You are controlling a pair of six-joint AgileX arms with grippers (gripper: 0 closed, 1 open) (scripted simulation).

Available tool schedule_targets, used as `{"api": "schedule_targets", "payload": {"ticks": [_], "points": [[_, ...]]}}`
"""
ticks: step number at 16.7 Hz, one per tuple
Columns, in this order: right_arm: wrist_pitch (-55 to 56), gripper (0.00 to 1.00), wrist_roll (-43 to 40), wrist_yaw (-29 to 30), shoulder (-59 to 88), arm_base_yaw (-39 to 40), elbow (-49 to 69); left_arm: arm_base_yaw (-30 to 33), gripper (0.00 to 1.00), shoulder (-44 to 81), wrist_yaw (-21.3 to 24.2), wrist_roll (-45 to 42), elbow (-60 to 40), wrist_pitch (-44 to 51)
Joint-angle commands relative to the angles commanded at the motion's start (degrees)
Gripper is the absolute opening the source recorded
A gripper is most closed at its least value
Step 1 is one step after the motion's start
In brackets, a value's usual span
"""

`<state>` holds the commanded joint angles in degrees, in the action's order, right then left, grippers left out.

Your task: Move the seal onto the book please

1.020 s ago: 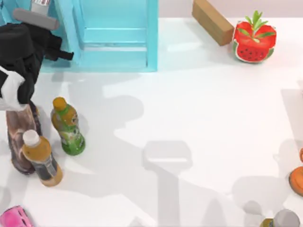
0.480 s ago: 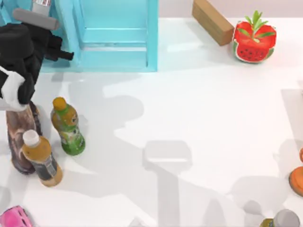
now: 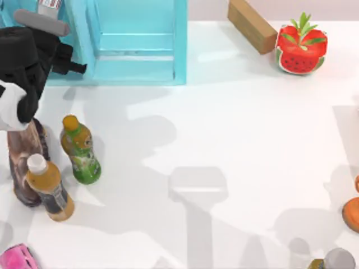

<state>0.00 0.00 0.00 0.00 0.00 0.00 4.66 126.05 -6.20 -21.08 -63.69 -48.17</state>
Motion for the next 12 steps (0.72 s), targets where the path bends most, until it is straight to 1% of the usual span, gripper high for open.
{"api": "schedule_targets", "payload": {"ticks": [4, 10, 12], "points": [[0.0, 1.0, 0.0, 0.0, 0.0, 0.0, 0.0, 0.6, 0.0, -13.0, -0.5, 0.1, 5.0, 9.5], [0.0, 1.0, 0.0, 0.0, 0.0, 0.0, 0.0, 1.1, 0.0, -44.4, -1.6, 0.5, 12.0, 25.8], [0.0, 1.0, 0.0, 0.0, 0.0, 0.0, 0.0, 1.3, 0.0, -52.7, -2.0, 0.6, 14.7, 31.4]]}}
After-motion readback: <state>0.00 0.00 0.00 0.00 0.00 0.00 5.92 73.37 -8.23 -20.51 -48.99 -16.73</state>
